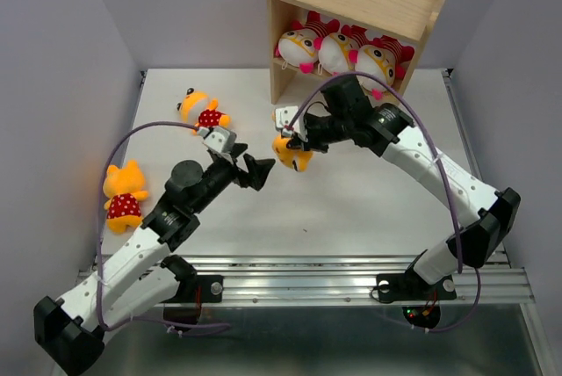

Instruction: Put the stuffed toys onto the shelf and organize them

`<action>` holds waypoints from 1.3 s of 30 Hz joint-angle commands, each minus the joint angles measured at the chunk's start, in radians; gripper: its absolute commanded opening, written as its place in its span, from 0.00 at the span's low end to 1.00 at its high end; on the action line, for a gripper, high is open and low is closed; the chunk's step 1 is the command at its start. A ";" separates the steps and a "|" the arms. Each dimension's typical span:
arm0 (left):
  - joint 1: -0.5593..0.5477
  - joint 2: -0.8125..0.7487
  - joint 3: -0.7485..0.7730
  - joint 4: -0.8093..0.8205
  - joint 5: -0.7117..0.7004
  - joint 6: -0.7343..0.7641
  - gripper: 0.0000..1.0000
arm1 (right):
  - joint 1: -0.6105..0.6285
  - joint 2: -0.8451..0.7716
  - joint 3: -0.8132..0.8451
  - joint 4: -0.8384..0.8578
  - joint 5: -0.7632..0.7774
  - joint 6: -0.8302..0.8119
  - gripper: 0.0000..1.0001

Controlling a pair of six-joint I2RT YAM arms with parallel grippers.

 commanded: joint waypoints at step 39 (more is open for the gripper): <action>0.161 -0.120 0.060 -0.034 -0.083 -0.349 0.99 | -0.598 0.094 0.487 0.675 0.377 0.640 0.08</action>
